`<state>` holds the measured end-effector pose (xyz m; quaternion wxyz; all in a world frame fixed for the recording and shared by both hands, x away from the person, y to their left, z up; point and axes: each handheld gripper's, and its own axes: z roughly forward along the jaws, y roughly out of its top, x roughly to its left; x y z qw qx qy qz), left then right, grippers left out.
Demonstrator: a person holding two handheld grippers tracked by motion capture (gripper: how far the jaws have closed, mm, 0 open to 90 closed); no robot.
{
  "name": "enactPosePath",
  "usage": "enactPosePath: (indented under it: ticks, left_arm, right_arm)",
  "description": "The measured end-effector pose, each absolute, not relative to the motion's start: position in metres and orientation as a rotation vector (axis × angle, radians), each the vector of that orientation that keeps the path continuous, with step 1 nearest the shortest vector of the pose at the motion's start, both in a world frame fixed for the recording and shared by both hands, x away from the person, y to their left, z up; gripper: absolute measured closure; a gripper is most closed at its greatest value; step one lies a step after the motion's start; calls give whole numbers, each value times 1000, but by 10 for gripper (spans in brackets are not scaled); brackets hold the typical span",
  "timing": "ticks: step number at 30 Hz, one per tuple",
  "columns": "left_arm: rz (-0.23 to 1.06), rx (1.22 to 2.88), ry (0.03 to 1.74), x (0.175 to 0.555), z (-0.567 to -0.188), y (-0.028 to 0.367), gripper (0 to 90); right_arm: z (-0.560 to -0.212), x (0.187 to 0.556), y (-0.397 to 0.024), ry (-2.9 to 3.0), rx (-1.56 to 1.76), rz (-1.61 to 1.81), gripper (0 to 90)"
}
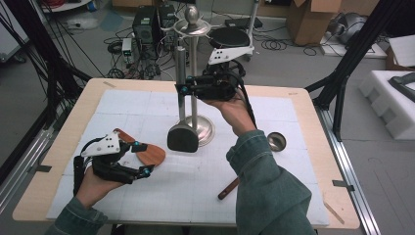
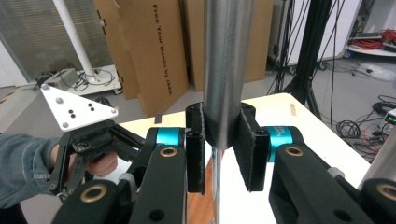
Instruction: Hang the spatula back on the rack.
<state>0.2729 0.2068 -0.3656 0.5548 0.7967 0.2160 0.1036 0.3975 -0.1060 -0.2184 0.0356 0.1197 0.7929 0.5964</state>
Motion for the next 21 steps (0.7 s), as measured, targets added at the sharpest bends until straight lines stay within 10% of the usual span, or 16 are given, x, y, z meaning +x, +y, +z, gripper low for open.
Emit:
enactPosePath:
  ticks: [21]
  left_arm:
    - [237, 1874, 514, 273, -365, 209, 258]
  right_arm:
    - [-224, 409, -101, 2405, 471, 1785, 759]
